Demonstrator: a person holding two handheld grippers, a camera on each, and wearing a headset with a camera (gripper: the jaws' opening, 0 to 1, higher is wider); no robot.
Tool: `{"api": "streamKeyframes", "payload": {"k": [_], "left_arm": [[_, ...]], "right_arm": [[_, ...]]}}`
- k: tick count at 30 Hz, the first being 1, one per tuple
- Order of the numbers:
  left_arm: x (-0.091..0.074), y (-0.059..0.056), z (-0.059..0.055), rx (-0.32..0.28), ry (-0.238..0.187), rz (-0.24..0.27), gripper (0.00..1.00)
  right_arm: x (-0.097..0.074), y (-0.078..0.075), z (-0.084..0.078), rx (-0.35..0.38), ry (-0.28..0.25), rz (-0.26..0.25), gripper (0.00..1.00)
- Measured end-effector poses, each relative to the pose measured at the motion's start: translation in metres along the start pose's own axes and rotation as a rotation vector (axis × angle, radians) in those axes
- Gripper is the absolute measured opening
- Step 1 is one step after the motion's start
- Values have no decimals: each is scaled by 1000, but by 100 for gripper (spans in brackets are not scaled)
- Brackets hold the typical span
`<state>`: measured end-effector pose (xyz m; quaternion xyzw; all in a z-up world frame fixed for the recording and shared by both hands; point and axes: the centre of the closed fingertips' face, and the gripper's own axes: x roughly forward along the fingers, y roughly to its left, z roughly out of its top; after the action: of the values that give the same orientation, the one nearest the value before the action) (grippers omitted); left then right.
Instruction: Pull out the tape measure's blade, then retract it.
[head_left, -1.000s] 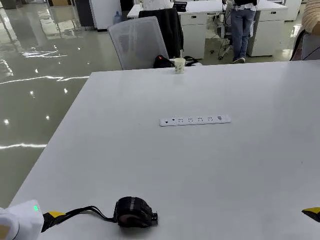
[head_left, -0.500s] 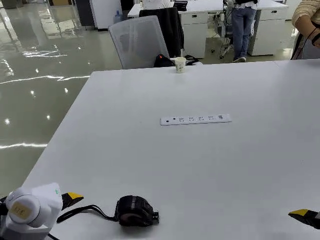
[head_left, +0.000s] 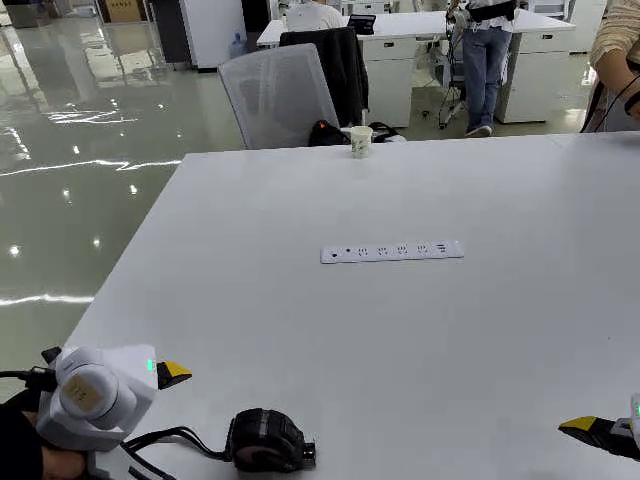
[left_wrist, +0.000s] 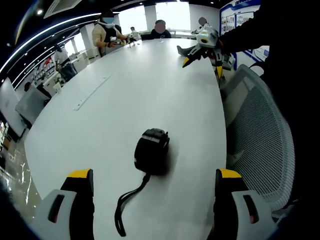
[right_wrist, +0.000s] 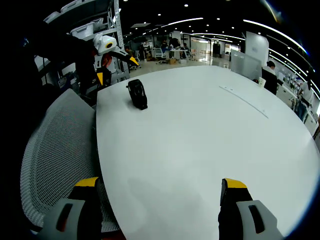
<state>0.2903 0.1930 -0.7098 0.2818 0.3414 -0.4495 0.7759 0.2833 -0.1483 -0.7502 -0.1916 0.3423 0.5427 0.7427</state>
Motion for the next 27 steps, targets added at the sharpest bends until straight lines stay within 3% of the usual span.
{"api": "streamKeyframes", "payload": {"k": [3,8,13,19,27], "left_arm": [[5,9,5,-4,3,13,96],[9,12,13,29,3,0,97],[11,11,18,59,19,-21,95],[19,6,12,100,68,-41,89],[26,1,16,127,80,-65,88]], "right_arm": [[2,0,5,-12,-13,-1,99],[5,1,12,-25,-15,11,99],[5,4,19,-53,-16,27,99],[11,1,29,-62,-28,32,99],[17,-3,38,-68,-42,29,99]]}}
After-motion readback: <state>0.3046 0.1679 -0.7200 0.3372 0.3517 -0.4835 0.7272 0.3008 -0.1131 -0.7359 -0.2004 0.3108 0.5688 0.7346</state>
